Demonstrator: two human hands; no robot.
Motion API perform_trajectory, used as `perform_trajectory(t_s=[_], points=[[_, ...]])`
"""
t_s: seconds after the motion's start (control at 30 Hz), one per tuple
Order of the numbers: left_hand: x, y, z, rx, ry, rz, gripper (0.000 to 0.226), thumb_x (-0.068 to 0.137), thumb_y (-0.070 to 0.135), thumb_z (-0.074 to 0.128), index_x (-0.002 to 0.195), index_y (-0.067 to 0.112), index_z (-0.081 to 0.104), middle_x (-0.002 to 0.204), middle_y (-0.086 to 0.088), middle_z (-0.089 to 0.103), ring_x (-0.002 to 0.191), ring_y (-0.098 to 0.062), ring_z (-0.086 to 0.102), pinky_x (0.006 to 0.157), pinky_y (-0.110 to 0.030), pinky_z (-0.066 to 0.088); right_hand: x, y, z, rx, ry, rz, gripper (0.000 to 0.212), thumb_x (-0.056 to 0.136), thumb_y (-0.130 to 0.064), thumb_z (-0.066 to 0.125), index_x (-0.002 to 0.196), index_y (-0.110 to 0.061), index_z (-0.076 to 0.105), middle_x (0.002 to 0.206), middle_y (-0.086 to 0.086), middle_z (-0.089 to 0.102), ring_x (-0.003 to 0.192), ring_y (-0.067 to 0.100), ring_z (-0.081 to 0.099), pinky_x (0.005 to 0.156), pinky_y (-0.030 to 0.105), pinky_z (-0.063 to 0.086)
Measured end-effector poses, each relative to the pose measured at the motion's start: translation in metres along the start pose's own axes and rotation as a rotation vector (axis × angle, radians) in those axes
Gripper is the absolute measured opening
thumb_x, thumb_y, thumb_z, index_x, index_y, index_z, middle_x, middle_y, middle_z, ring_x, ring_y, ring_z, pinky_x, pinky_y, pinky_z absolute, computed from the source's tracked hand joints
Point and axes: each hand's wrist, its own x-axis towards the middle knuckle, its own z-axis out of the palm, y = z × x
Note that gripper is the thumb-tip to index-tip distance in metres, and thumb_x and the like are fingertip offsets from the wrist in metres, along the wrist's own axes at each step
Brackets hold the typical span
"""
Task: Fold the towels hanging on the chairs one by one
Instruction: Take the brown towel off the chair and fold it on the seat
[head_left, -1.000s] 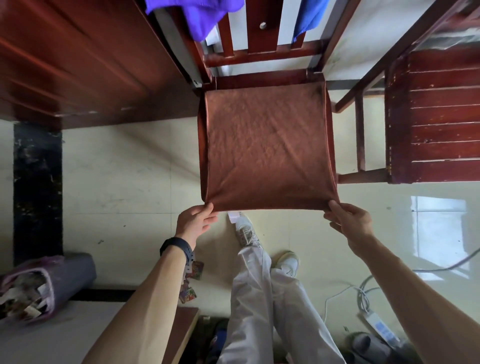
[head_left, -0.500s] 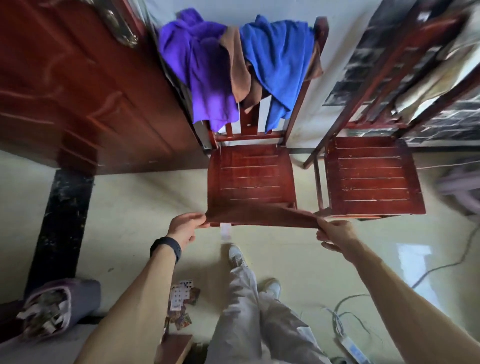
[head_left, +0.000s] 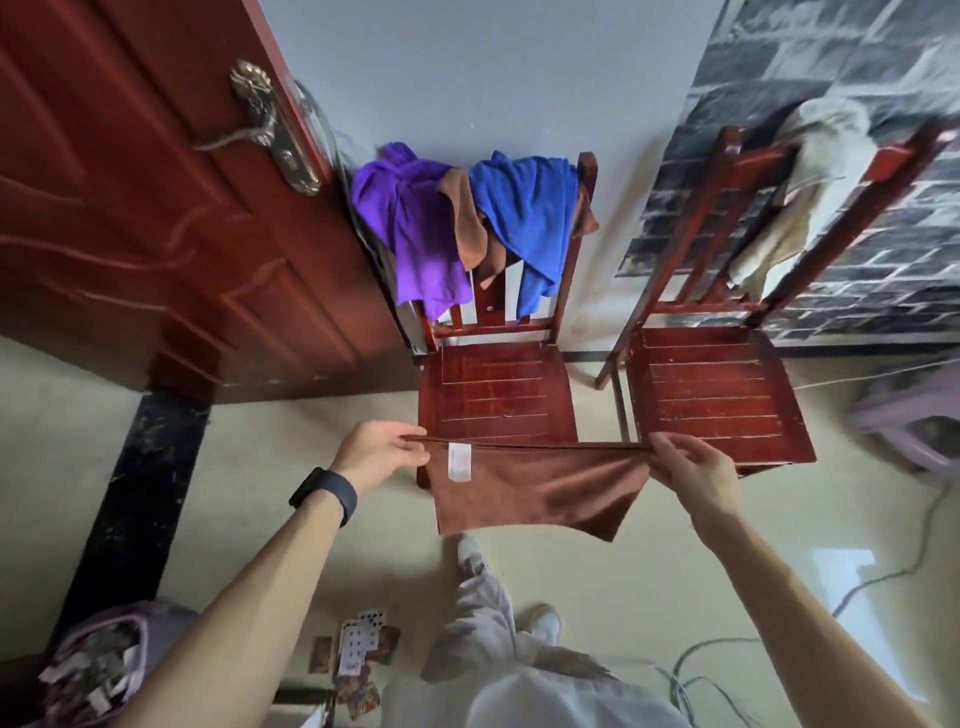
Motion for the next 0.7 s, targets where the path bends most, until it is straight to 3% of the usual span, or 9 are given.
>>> perform_trajectory(t_s=[0.1, 0.2, 0.27, 0.37, 0.5, 0.6, 0.7], points=[[0.001, 0.003, -0.003, 0.303, 0.195, 0.131, 0.015, 0.079, 0.033, 0.079, 0.092, 0.024, 0.078, 0.086, 0.008, 0.076, 0.083, -0.012, 0.068, 0.075, -0.023, 0.05, -0.007, -0.007, -0.007, -0.49, -0.042, -0.285, 0.022, 0.08, -0.029, 0.082, 0.101, -0.03, 0.074, 0.084, -0.007, 0.072, 0.075, 0.009, 0.067, 0.071, 0.019, 0.05], [0.002, 0.004, -0.007, 0.479, 0.281, 0.24, 0.013, 0.084, 0.04, 0.072, 0.091, 0.03, 0.076, 0.094, 0.012, 0.071, 0.087, -0.014, 0.065, 0.074, -0.031, 0.053, -0.005, -0.005, -0.011, -0.818, 0.034, -0.743, 0.017, 0.079, -0.016, 0.083, 0.096, -0.012, 0.079, 0.091, 0.005, 0.065, 0.061, 0.012, 0.058, 0.06, 0.022, 0.046], [0.001, 0.006, -0.008, 0.603, 0.322, 0.356, 0.012, 0.088, 0.037, 0.069, 0.093, 0.028, 0.075, 0.104, 0.013, 0.063, 0.092, -0.014, 0.059, 0.073, -0.032, 0.052, 0.004, -0.002, -0.016, -0.936, 0.022, -0.909, 0.011, 0.082, -0.013, 0.079, 0.093, -0.009, 0.078, 0.096, 0.009, 0.061, 0.062, 0.016, 0.058, 0.051, 0.025, 0.049], [0.006, 0.005, -0.011, 0.815, 0.37, 0.577, 0.009, 0.091, 0.028, 0.066, 0.094, 0.026, 0.073, 0.096, 0.01, 0.069, 0.091, -0.02, 0.06, 0.063, -0.032, 0.052, 0.019, -0.011, -0.018, -1.053, -0.073, -0.959, 0.012, 0.088, -0.019, 0.074, 0.096, -0.01, 0.076, 0.093, 0.006, 0.063, 0.078, 0.029, 0.066, 0.051, 0.037, 0.057], [0.025, 0.007, -0.024, 1.001, 0.415, 0.761, 0.012, 0.083, 0.015, 0.075, 0.092, 0.02, 0.071, 0.071, 0.0, 0.068, 0.066, -0.028, 0.061, 0.051, -0.032, 0.05, 0.044, -0.038, -0.006, -1.173, -0.11, -0.934, 0.018, 0.088, -0.028, 0.073, 0.089, -0.01, 0.075, 0.073, 0.002, 0.062, 0.058, 0.027, 0.063, 0.048, 0.041, 0.058], [0.048, 0.02, -0.036, 1.071, 0.448, 0.734, 0.008, 0.082, 0.016, 0.075, 0.085, 0.018, 0.068, 0.066, 0.0, 0.067, 0.063, -0.027, 0.061, 0.056, -0.033, 0.046, 0.065, -0.069, 0.013, -1.262, -0.128, -0.91, 0.019, 0.092, -0.029, 0.071, 0.096, -0.012, 0.075, 0.076, 0.002, 0.065, 0.061, 0.028, 0.066, 0.054, 0.043, 0.06], [0.083, 0.033, -0.049, 1.08, 0.43, 0.653, 0.008, 0.087, 0.021, 0.071, 0.083, 0.015, 0.068, 0.072, -0.003, 0.068, 0.073, -0.03, 0.062, 0.062, -0.036, 0.047, 0.086, -0.098, 0.038, -1.312, -0.172, -0.884, 0.018, 0.096, -0.023, 0.065, 0.109, -0.015, 0.075, 0.09, 0.004, 0.069, 0.08, 0.031, 0.069, 0.066, 0.042, 0.06]])
